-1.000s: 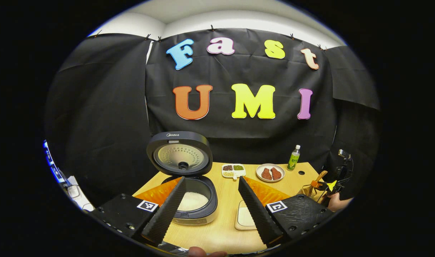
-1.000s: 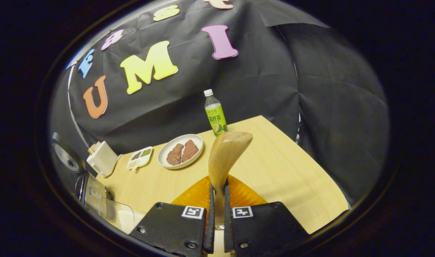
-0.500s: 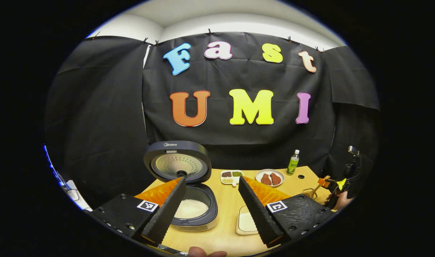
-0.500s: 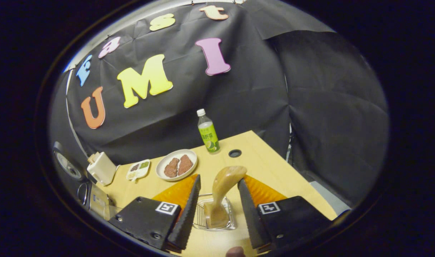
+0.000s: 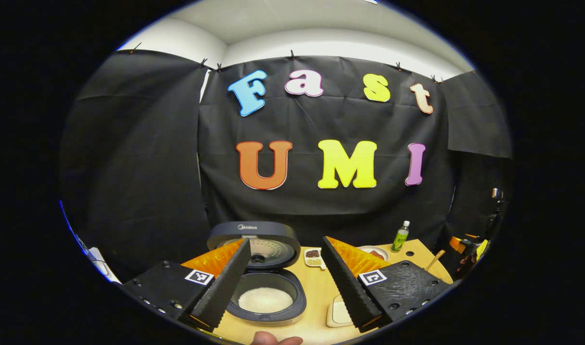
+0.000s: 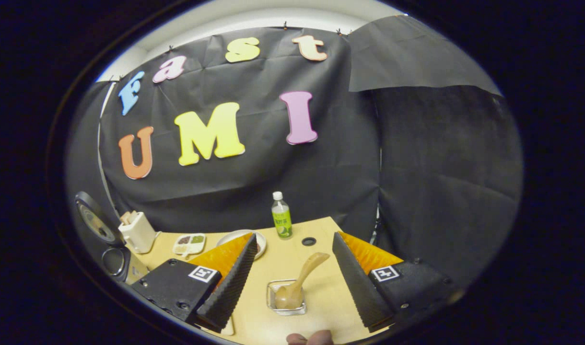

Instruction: Close the left gripper, press the button to open the rice cooker; take a wooden spoon from the chopstick holder with the right hand, scoop a spoonful of rice and pour it into the rice cooker, then put the wooden spoon back into the chopstick holder.

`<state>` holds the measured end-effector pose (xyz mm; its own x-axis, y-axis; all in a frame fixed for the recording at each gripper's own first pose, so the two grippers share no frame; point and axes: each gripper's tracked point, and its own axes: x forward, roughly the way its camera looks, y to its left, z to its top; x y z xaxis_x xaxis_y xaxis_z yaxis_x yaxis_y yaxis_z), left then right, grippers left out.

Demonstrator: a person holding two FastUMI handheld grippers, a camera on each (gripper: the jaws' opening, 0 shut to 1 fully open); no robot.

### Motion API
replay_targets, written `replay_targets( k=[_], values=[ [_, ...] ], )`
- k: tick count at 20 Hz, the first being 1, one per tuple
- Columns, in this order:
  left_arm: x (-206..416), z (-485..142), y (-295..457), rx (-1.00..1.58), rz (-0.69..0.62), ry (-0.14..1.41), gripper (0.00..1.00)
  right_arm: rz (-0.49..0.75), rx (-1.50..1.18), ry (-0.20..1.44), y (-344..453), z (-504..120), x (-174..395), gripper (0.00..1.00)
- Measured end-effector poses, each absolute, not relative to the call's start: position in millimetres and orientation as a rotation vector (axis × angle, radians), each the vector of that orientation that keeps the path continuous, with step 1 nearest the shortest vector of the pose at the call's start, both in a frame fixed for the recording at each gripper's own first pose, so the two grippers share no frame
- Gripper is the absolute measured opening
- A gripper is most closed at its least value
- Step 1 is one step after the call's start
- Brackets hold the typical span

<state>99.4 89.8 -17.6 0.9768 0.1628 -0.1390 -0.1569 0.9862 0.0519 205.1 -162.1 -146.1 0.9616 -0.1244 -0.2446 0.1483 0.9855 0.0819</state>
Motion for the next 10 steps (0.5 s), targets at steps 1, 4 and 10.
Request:
replay_targets(
  k=[1,4,10],
  values=[
    [104.1,-10.8,93.5,0.037,0.161,0.132,0.95,-0.122,0.114,0.249,-151.3,-141.9,200.1,1.00],
    [125.1,17.9,116.8,0.062,0.168,0.078,0.94,-0.090,0.138,0.273,-123.9,-131.5,188.6,1.00],
    [163.6,33.1,156.8,0.003,0.197,0.067,0.94,-0.059,0.102,0.252,-79.6,-100.2,175.7,1.00]
  ],
)
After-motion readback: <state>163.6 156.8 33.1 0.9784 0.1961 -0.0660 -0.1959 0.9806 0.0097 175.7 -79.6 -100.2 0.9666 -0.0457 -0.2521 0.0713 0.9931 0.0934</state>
